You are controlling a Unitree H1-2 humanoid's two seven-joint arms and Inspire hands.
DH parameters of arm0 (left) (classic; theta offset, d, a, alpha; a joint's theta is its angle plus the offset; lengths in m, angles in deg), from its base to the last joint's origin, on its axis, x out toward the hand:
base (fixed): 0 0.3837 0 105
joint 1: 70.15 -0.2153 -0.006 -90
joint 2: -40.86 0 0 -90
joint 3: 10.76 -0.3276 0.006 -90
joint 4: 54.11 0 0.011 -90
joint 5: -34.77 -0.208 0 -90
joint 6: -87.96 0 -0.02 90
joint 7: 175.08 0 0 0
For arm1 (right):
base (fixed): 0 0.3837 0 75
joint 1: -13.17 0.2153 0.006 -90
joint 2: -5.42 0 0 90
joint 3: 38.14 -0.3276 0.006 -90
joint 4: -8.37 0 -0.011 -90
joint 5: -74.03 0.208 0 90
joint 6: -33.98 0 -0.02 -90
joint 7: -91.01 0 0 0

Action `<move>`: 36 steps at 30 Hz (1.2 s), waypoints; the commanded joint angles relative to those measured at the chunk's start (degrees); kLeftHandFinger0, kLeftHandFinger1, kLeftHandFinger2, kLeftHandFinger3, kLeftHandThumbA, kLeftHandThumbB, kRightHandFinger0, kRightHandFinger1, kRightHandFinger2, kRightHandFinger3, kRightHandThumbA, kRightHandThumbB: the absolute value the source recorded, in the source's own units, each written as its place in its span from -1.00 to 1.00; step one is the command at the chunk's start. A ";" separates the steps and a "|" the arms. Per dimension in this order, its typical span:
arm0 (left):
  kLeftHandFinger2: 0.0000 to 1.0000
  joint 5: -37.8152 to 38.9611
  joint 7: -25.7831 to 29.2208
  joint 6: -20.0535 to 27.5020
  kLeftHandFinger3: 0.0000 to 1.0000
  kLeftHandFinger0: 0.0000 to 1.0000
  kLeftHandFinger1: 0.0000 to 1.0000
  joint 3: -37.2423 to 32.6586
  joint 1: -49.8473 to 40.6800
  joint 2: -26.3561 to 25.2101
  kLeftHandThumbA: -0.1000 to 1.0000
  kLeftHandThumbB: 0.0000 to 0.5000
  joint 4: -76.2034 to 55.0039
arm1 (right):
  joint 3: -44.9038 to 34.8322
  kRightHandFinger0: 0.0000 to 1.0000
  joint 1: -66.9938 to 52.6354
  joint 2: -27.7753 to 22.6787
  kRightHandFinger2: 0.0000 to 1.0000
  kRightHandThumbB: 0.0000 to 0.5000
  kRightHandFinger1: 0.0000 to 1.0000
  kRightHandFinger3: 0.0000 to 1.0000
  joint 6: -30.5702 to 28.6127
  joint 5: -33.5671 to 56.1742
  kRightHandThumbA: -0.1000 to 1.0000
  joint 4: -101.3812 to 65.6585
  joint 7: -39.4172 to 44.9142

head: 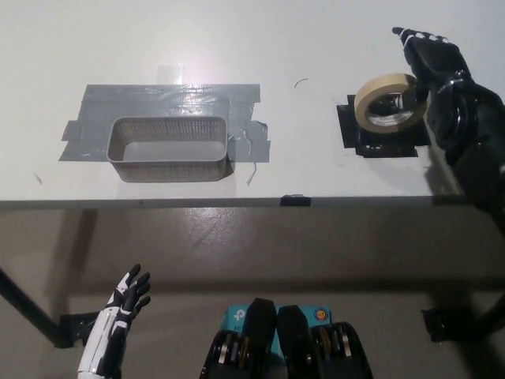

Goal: The robot picks the tape placed on the black area with right hand and places it in the small grey container.

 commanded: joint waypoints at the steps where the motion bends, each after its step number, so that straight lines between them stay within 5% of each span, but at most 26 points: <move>1: 1.00 0.64 -0.89 -1.22 1.00 1.00 1.00 0.03 0.53 -0.91 0.86 -0.38 -2.41 | -0.35 -0.98 5.37 1.05 -0.51 0.44 -0.85 0.25 -16.46 -0.31 -0.40 7.51 -21.47; 2: 1.00 0.60 -0.94 -1.39 1.00 1.00 1.00 0.00 0.59 -0.98 0.86 -0.40 -2.49 | 0.00 -1.00 5.24 1.03 -0.71 0.42 -0.99 -0.19 -18.76 -0.52 -0.68 8.78 -23.64; 4: 1.00 0.85 -1.15 -1.44 1.00 1.00 1.00 0.00 0.95 -1.06 0.85 -0.38 -2.38 | -0.99 -1.00 4.85 1.22 -0.29 0.27 -0.73 -0.36 -19.88 0.65 -0.75 9.88 -24.58; 7: 1.00 2.21 -1.77 -2.55 1.00 1.00 1.00 0.14 1.57 -1.12 0.83 -0.41 -2.71 | -2.56 -0.98 4.86 1.56 0.35 0.03 -0.30 0.26 -22.40 2.72 -0.77 11.98 -25.03; 16: 1.00 2.78 -2.23 -2.09 1.00 1.00 1.00 0.47 2.34 -1.91 0.84 -0.49 -2.02 | -4.32 -0.99 4.13 1.26 0.38 -0.15 -0.22 0.40 -25.75 4.31 -0.73 14.77 -27.11; 24: 1.00 2.20 -1.98 -3.25 1.00 1.00 1.00 0.50 1.91 -2.50 0.85 -0.49 -3.15 | -5.41 -1.00 6.52 0.98 0.23 -0.24 -0.43 0.19 -26.55 4.46 -0.81 12.53 -29.94; 25: 1.00 2.21 -1.91 -3.07 1.00 1.00 1.00 0.50 1.83 -2.52 0.85 -0.53 -3.13 | -5.94 -1.00 7.25 1.17 0.41 -0.36 -0.32 0.36 -26.55 4.61 -0.85 11.31 -29.78; 27: 1.00 1.96 -1.82 -2.91 1.00 1.00 1.00 0.42 1.77 -2.71 0.84 -0.53 -3.06 | -6.03 -1.00 8.74 1.65 0.46 -0.40 -0.30 0.45 -26.67 4.19 -0.84 10.31 -29.84; 31: 1.00 1.65 -1.56 -3.09 1.00 1.00 1.00 0.35 1.59 -2.84 0.85 -0.54 -3.43 | -5.71 -1.00 10.49 2.87 0.40 -0.29 -0.31 0.35 -28.79 3.68 -0.86 8.76 -30.72; 32: 1.00 1.38 -1.43 -3.03 1.00 1.00 1.00 0.28 1.63 -2.81 0.85 -0.56 -3.24 | -5.75 -0.96 10.95 3.61 0.43 -0.23 -0.28 0.37 -28.36 3.61 -0.67 7.73 -31.02; 36: 1.00 1.66 -1.77 -2.75 1.00 1.00 1.00 0.02 1.50 -2.75 0.86 -0.52 -2.85 | -5.73 -1.00 11.43 7.01 0.19 -0.15 -0.50 0.20 -28.67 3.87 -0.91 5.83 -31.78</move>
